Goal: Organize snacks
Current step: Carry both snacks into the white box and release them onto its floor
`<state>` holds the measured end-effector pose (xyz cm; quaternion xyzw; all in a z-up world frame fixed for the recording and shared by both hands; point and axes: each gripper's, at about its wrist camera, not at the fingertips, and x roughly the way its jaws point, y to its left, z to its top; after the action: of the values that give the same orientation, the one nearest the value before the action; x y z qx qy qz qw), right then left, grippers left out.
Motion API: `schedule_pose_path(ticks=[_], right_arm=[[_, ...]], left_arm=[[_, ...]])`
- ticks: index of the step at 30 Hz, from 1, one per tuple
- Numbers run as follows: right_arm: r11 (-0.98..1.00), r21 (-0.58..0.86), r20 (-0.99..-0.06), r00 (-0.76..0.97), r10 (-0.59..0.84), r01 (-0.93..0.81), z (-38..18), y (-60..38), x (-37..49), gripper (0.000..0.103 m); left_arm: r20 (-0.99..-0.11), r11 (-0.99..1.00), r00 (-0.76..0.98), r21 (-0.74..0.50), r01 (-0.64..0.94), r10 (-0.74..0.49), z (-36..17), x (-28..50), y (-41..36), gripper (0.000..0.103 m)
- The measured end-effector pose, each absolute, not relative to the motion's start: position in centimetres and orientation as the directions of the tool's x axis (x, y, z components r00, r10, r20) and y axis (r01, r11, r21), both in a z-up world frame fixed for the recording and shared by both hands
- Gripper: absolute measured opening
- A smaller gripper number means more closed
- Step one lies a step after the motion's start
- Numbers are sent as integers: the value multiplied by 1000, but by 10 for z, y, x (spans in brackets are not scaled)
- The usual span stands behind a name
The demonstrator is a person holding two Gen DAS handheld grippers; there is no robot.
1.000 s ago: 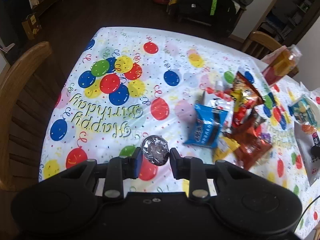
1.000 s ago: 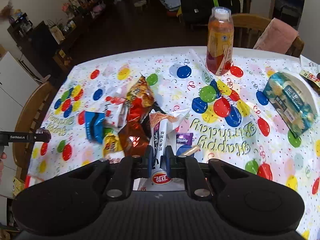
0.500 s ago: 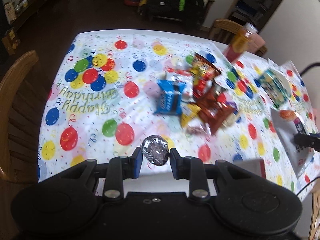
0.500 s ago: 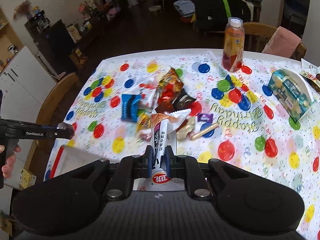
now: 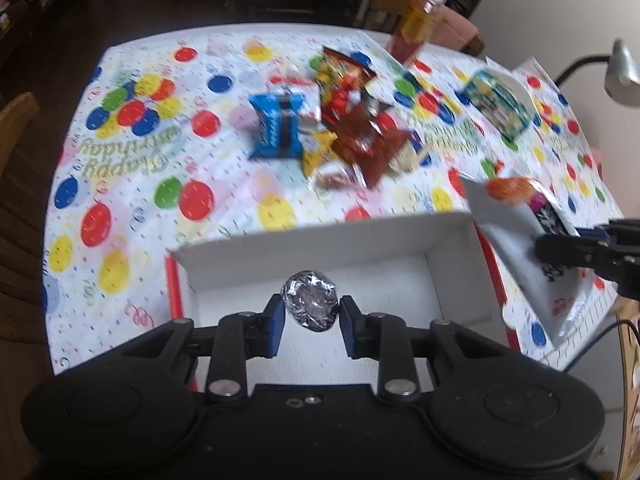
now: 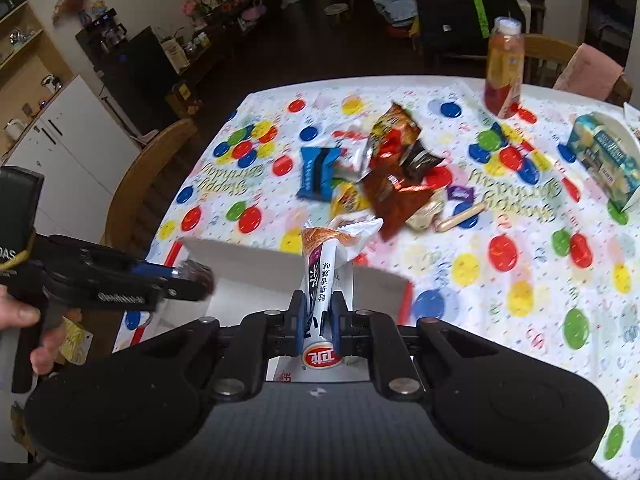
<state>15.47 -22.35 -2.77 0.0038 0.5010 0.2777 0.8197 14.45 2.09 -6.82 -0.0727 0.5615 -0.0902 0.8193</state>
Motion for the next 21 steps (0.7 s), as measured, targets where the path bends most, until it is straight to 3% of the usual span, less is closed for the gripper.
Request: schedule_pose_path(ticks=[21], right_arm=[[857, 241, -891, 245, 382, -456, -126, -175, 121, 13]], left_arm=[[-956, 980, 221, -170, 106, -190, -142, 128, -12, 27]])
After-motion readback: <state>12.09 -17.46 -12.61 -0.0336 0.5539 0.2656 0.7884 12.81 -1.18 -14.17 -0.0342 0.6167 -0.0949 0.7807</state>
